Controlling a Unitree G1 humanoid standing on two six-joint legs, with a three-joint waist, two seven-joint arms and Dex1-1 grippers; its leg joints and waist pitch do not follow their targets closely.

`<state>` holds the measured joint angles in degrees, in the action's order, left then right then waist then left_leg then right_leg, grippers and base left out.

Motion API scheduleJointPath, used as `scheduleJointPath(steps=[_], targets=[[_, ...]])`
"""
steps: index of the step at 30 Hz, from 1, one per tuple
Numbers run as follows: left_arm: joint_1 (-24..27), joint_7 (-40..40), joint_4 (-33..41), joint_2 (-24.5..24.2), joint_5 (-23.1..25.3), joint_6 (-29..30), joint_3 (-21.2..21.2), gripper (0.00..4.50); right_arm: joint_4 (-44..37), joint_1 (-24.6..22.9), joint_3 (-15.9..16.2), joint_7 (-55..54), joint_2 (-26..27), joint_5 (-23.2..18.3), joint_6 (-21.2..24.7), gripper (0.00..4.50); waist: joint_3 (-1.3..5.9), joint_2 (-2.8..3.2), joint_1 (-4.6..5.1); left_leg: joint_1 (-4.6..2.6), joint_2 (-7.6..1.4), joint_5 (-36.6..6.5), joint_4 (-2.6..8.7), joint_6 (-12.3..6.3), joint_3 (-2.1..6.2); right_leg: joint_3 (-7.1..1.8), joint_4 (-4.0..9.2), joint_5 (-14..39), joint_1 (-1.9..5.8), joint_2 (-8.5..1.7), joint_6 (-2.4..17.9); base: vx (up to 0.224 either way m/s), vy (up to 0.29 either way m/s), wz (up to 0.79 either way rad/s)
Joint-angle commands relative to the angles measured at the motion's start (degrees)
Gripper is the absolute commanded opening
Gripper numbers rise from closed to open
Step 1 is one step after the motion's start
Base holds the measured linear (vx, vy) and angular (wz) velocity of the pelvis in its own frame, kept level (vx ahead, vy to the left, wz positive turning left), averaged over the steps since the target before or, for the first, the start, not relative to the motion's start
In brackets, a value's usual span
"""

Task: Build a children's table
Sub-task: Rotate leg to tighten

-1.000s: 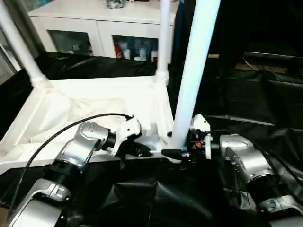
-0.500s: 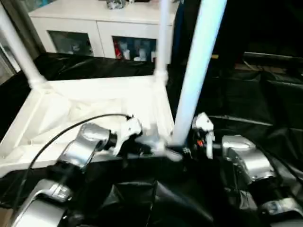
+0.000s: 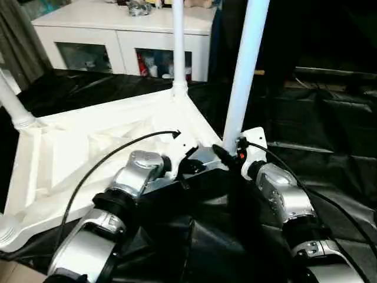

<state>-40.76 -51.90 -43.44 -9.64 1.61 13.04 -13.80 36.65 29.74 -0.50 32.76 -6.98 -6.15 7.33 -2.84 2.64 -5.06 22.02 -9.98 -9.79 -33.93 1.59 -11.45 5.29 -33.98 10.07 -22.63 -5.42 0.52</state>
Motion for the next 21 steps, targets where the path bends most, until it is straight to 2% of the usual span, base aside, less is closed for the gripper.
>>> scheduleJointPath(steps=[1, 2, 3, 4, 5, 6, 7, 8, 9, 11, 14, 16, 21], targets=[[-1.2, -0.6, 3.4, 1.5, -1.8, -2.9, -0.1, 0.00, -1.9, -0.3, 9.1, 11.8, 3.1, -1.2, 0.9, 3.56, 3.74, -0.40, -0.18, -1.04, -3.52, -17.8, 4.70, -0.82, 2.29, -3.06, 4.82, 18.6, 2.36, -4.49, 9.4, 0.000, 0.000, 0.00], [-0.8, -2.2, 4.0, 0.9, -2.0, -3.2, -0.4, 0.00, -2.3, -0.4, 9.3, 13.4, 2.2, -1.5, 1.0, 3.56, 3.83, -0.51, -0.15, -0.89, -3.54, -16.6, 4.62, -1.18, 2.21, -3.07, 4.54, 16.6, 2.48, -4.43, 9.9, 0.000, 0.000, 0.00], [1.2, -8.9, 6.9, -1.6, -3.2, -3.7, -1.5, 0.00, -4.4, -0.7, 9.9, 20.3, -1.9, -3.1, 1.7, 3.56, 4.05, -0.42, -0.37, -0.72, -3.53, -14.2, 4.23, -2.57, 2.02, -2.91, 3.93, 11.9, 2.95, -4.32, 11.7, 0.000, 0.000, 0.00], [1.4, -9.6, 7.3, -2.0, -3.3, -3.6, -1.6, 0.00, -4.6, -0.7, 10.0, 21.1, -2.4, -3.2, 1.7, 3.56, 4.14, -0.37, -0.43, -0.44, -3.53, -12.8, 4.02, -3.23, 1.97, -2.89, 3.48, 9.7, 3.06, -4.24, 12.2, 0.056, -0.013, -0.04], [2.6, -13.1, 9.0, -4.1, -3.4, -3.7, -2.6, 0.00, -5.9, -1.1, 10.6, 25.9, -5.4, -3.8, 2.0, 3.56, 4.15, -0.35, -0.40, -0.35, -3.56, -11.8, 3.98, -3.90, 1.91, -2.88, 3.36, 8.4, 3.00, -4.22, 12.6, 0.061, -0.018, -0.02], [2.6, -13.1, 9.0, -4.1, -3.4, -3.7, -2.6, 0.00, -5.9, -1.1, 10.6, 25.9, -5.4, -3.8, 2.0, 3.56, 4.45, -0.18, -0.54, -0.59, -3.63, -10.5, 3.62, -4.90, 1.80, -2.76, 2.95, 5.8, 2.89, -4.14, 13.7, 0.061, -0.018, -0.02], [3.5, -16.0, 10.2, -6.4, -3.5, -3.9, -3.2, 0.00, -7.1, -1.5, 11.5, 30.4, -8.5, -3.9, 2.1, 3.56, 4.52, -0.10, -0.56, -0.68, -3.68, -8.9, 3.41, -5.62, 1.69, -2.80, 2.69, 3.1, 2.69, -4.08, 14.8, 0.052, -0.020, 0.00], [3.5, -16.0, 10.2, -6.4, -3.5, -3.9, -3.2, 0.00, -7.1, -1.5, 11.5, 30.4, -8.5, -3.9, 2.1, 3.56, 4.61, -0.12, -0.73, -0.66, -3.63, -7.8, 3.18, -6.42, 1.56, -2.75, 2.45, 1.2, 2.68, -3.95, 15.5, 0.000, 0.000, 0.00], [4.0, -18.0, 10.9, -8.1, -3.6, -4.0, -3.3, 0.00, -7.7, -1.7, 11.6, 33.1, -10.4, -4.2, 2.5, 3.56, 4.51, -0.07, -0.84, -0.77, -3.66, -7.7, 3.19, -6.63, 1.50, -2.76, 2.52, 1.3, 2.51, -3.98, 15.7, 0.000, 0.000, 0.00], [4.5, -20.6, 11.1, -10.4, -3.5, -4.6, -3.3, 0.00, -8.2, -1.7, 10.8, 36.3, -12.4, -4.4, 3.0, 3.56, 4.45, 0.01, -1.17, -0.85, -3.80, -8.6, 3.28, -6.48, 1.53, -2.69, 2.58, 2.7, 2.54, -3.94, 15.8, 0.000, 0.000, 0.00], [4.7, -21.5, 11.2, -11.2, -3.3, -4.8, -3.3, 0.00, -8.2, -1.7, 10.5, 37.4, -13.0, -4.3, 3.1, 3.56, 4.15, 0.01, -1.50, -1.22, -3.97, -12.1, 3.63, -4.42, 1.62, -2.76, 3.13, 8.3, 2.25, -4.01, 14.9, 0.000, 0.000, 0.00], [5.8, -23.1, 13.0, -12.8, -3.7, -4.5, -3.2, 0.00, -8.2, -2.0, 11.4, 39.7, -14.4, -4.4, 2.9, 3.56, 3.93, -0.07, -1.47, -1.34, -4.15, -14.8, 4.09, -2.53, 1.74, -2.87, 3.37, 11.8, 2.26, -4.06, 14.2, 0.000, 0.000, 0.00], [6.7, -23.5, 14.8, -13.3, -4.1, -3.5, -3.2, 0.00, -8.1, -2.6, 12.9, 40.1, -14.1, -3.9, 2.6, 3.24, 3.95, -0.18, -1.45, -1.27, -3.98, -14.7, 4.10, -1.85, 1.70, -3.04, 3.43, 12.2, 2.23, -4.17, 13.7, 0.000, 0.000, 0.00]])
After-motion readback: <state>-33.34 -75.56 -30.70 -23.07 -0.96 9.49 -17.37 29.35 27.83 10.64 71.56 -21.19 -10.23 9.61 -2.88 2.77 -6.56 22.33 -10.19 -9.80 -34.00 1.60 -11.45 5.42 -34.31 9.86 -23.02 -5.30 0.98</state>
